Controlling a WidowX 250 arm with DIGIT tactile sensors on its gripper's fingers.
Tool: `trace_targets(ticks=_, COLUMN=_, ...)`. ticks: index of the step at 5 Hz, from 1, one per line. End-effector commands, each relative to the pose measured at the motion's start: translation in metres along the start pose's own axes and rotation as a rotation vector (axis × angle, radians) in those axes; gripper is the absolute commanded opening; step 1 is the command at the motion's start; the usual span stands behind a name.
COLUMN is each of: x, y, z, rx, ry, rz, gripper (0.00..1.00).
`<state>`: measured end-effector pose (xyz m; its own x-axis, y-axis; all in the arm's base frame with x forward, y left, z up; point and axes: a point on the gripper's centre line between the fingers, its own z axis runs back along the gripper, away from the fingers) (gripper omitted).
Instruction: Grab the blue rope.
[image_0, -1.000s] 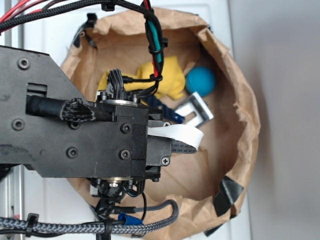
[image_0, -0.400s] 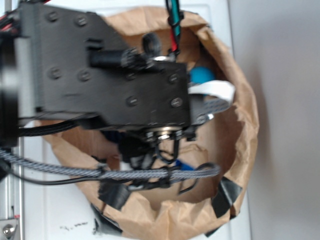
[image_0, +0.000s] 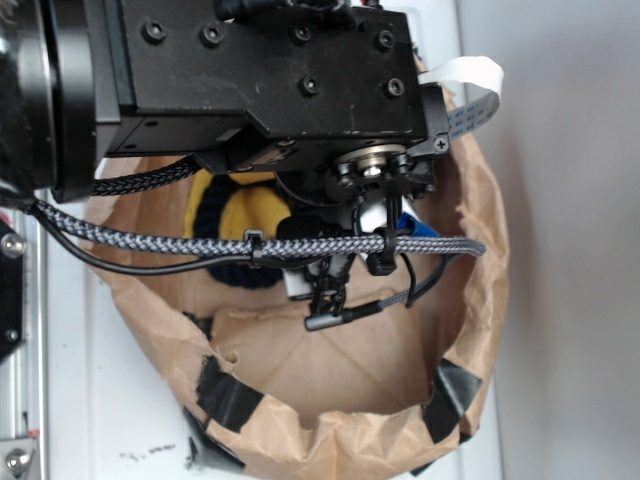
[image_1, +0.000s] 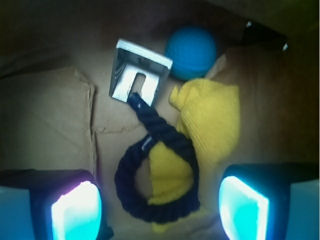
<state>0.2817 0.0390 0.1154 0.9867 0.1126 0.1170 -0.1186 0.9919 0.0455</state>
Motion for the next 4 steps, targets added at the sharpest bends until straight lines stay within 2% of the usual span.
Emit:
trace_targets(ticks=1, x=-0.013, y=-0.037, z=-0.031, rx=0.018, ry=-0.057, rz=-0.15, gripper=1.0)
trace_targets(ticks=4, x=-0.012, y=-0.061, z=-0.053, rx=0.006, ry=-0.021, rz=-0.212, gripper=1.0)
